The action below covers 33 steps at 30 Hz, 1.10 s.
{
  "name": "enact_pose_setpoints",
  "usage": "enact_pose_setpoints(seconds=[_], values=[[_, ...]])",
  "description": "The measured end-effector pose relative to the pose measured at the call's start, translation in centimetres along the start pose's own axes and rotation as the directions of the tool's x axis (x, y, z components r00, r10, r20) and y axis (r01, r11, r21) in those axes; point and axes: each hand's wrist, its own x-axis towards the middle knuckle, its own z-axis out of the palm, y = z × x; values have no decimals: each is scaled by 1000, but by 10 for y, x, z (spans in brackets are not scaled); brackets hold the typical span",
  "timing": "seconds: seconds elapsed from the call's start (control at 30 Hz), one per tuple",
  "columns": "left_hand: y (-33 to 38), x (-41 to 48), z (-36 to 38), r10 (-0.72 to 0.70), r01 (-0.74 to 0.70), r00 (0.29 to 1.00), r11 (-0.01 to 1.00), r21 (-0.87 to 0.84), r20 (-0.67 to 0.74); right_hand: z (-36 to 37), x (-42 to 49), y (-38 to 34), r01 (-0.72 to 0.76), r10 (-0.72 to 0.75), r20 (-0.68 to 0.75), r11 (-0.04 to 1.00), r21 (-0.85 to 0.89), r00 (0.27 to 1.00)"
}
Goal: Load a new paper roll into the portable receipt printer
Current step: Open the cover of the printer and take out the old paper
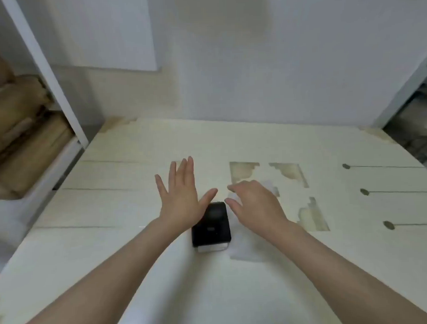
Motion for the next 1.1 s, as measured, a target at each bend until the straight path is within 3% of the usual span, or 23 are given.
enact_pose_setpoints(seconds=[0.13, 0.2, 0.33, 0.43, 0.63, 0.77, 0.93, 0.97, 1.1], values=[[-25, -9, 48, -166, 176, 981, 980, -94, 103, 57, -10, 4, -89, 85, -36, 989, -116, 996], [-33, -13, 75, -203, 214, 975, 967, -137, 89, 84, -15, 5, -139, 128, -82, 979, -151, 988], [-47, -16, 120, -159, 162, 986, 920, -357, 39, 126, -20, 11, -207, 174, -196, 965, -160, 965], [-45, -30, 134, -148, 105, 989, 802, -587, -25, 147, -25, 13, -218, 180, -295, 971, -102, 938], [-41, -57, 141, -62, -61, 990, 639, -766, -131, 181, -37, 7, -285, 204, -527, 956, -76, 825], [-47, -66, 139, -137, -6, 989, 337, -941, -56, 187, -40, -3, -328, 220, -522, 937, -122, 824], [-59, -63, 131, -172, 36, 985, 223, -974, -3, 198, -41, -39, -249, 139, -569, 961, -120, 810], [-57, -63, 130, -175, 47, 985, 214, -976, 9, 202, -39, -50, -227, 126, -566, 968, -111, 815], [-55, -62, 128, -173, 99, 984, 338, -936, 41, 209, -33, -63, -169, 128, -564, 985, -20, 816]])
